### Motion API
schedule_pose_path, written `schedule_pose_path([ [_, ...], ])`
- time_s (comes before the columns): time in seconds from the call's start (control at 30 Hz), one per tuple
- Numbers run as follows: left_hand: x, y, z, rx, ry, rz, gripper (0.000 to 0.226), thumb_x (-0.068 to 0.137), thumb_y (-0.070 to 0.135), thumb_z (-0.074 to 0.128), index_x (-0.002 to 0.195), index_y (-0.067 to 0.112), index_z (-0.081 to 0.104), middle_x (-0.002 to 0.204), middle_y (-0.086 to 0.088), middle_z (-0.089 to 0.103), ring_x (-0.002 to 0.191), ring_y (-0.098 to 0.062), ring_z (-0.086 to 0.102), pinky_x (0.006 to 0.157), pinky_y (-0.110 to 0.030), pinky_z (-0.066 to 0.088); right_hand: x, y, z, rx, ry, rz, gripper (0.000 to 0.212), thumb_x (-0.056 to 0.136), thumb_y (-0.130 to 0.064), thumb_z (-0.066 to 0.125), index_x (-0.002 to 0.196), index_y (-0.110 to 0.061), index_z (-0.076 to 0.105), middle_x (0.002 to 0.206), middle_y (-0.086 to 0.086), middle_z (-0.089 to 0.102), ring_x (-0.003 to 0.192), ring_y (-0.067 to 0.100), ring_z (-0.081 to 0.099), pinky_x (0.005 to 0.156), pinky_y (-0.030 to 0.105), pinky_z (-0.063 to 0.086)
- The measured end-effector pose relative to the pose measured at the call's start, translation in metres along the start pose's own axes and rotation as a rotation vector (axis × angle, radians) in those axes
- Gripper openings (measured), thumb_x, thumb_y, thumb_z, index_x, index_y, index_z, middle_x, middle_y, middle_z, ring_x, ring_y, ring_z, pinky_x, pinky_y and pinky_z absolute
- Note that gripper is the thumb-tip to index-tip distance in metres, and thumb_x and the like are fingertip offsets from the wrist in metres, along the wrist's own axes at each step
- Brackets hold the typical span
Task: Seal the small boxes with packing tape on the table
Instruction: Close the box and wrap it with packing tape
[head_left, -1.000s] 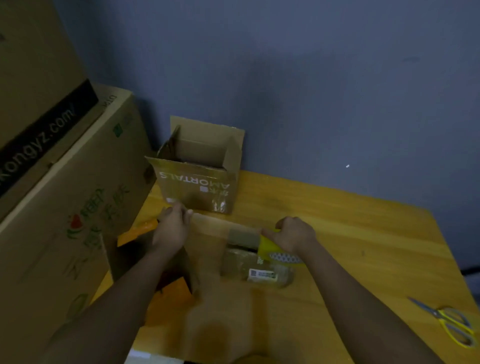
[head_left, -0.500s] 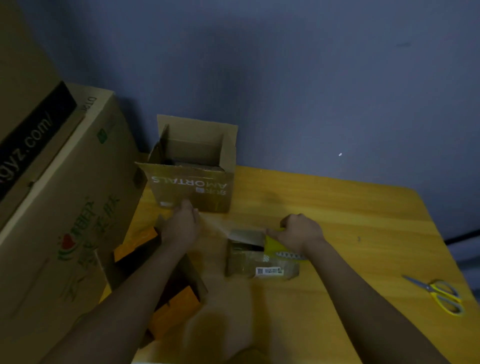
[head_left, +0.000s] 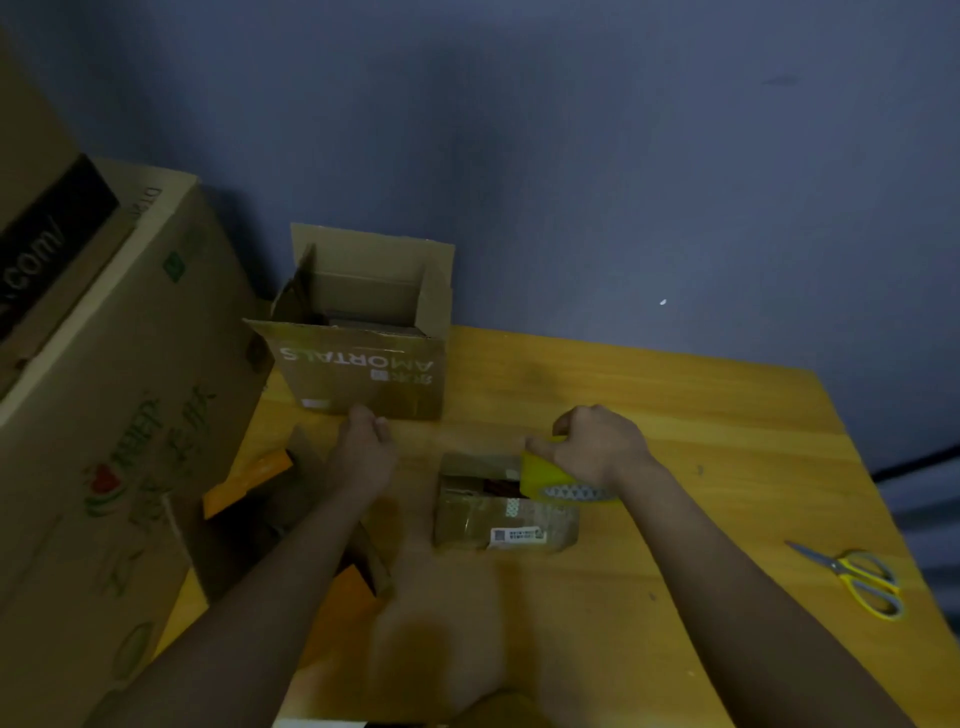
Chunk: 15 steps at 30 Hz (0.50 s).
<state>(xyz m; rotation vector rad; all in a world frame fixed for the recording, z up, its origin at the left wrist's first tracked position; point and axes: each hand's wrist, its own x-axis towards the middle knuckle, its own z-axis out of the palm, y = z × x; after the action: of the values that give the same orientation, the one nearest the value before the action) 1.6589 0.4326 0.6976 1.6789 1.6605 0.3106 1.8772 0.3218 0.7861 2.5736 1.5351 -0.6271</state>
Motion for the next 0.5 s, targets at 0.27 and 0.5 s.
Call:
schedule_pose_path([
  [0.27, 0.007, -0.004, 0.022, -0.044, -0.02, -0.166, 0.028, 0.099, 0.01, 0.041, 0.125, -0.001, 0.04, 0.129, -0.024, 0.046, 0.107, -0.039, 0.052, 0.081, -0.046, 0.047, 0.017, 0.012, 0.04, -0.049, -0.092, -0.03, 0.068, 0.094, -0.066, 0.036, 0.125, -0.012, 0.063, 0.109, 0.007, 0.069, 0.098, 0.025, 0.062, 0.076, 0.033, 0.052],
  [0.5, 0.015, -0.011, 0.035, -0.057, 0.013, -0.245, 0.031, 0.104, 0.025, 0.033, 0.123, 0.0, 0.036, 0.117, -0.024, 0.052, 0.092, -0.037, 0.054, 0.071, -0.043, 0.044, 0.023, 0.03, 0.038, -0.007, -0.102, -0.021, 0.074, 0.089, -0.071, 0.041, 0.134, -0.015, 0.056, 0.123, 0.005, 0.065, 0.111, 0.024, 0.06, 0.093, 0.038, 0.049],
])
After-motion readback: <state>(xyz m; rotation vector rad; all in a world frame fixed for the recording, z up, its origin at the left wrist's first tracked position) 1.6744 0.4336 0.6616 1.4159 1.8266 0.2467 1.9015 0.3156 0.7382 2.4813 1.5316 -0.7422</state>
